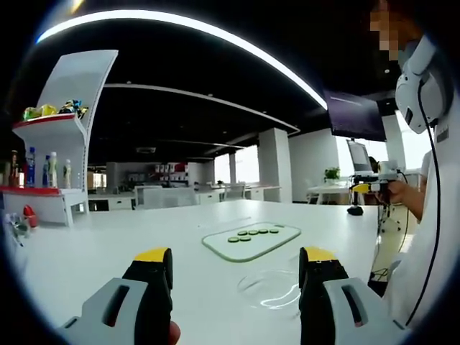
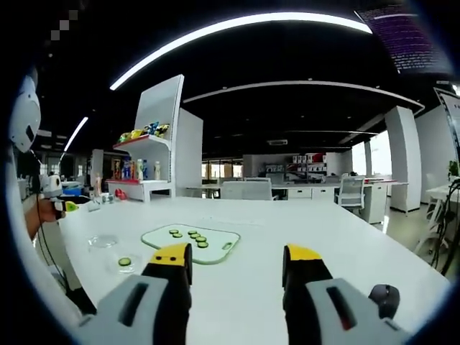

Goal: Open the petri dish lid, add cucumber slices into the petri dish, and close the lid

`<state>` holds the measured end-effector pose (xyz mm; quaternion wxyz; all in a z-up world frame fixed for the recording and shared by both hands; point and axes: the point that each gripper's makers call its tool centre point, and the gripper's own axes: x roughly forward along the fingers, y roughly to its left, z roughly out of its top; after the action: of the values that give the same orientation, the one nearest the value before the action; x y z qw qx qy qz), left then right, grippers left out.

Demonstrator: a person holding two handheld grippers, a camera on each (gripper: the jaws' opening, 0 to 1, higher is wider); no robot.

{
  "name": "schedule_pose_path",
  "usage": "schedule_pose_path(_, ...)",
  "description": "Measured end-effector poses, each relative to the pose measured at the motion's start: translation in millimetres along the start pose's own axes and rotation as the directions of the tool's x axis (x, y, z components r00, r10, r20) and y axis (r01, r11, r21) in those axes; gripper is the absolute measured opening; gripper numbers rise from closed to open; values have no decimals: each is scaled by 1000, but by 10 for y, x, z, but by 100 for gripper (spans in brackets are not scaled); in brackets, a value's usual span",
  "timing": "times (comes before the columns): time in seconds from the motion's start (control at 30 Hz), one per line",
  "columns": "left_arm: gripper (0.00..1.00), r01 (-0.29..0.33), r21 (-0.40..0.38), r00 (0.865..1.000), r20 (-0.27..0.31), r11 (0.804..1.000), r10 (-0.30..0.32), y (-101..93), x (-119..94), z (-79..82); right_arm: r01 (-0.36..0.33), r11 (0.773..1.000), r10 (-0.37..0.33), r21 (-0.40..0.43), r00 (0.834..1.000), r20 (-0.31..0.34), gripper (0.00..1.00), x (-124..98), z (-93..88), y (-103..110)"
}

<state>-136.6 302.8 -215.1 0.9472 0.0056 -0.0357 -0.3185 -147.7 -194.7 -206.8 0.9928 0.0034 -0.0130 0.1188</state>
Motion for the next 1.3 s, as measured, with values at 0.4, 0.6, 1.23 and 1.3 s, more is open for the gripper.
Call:
schedule_pose_path(0.4, 71, -24, 1, 1000, -5, 1000, 24, 76, -47, -20, -3, 1000, 3, 10, 1000, -7, 53, 74, -13, -5)
schedule_pose_path(0.6, 71, -33, -8, 999, 2, 999, 33, 118, -53, -33, 2, 1000, -2, 6, 1000, -12, 54, 75, 7, -26)
schedule_pose_path(1.23, 71, -58, -6, 998, -16, 998, 57, 219, -47, -70, 13, 1000, -13, 9, 999, -29, 55, 137, -39, -86)
schedule_pose_path(1.3, 71, -59, -5, 998, -15, 998, 59, 223, -46, -62, 9, 1000, -9, 9, 1000, -29, 55, 157, -38, -93)
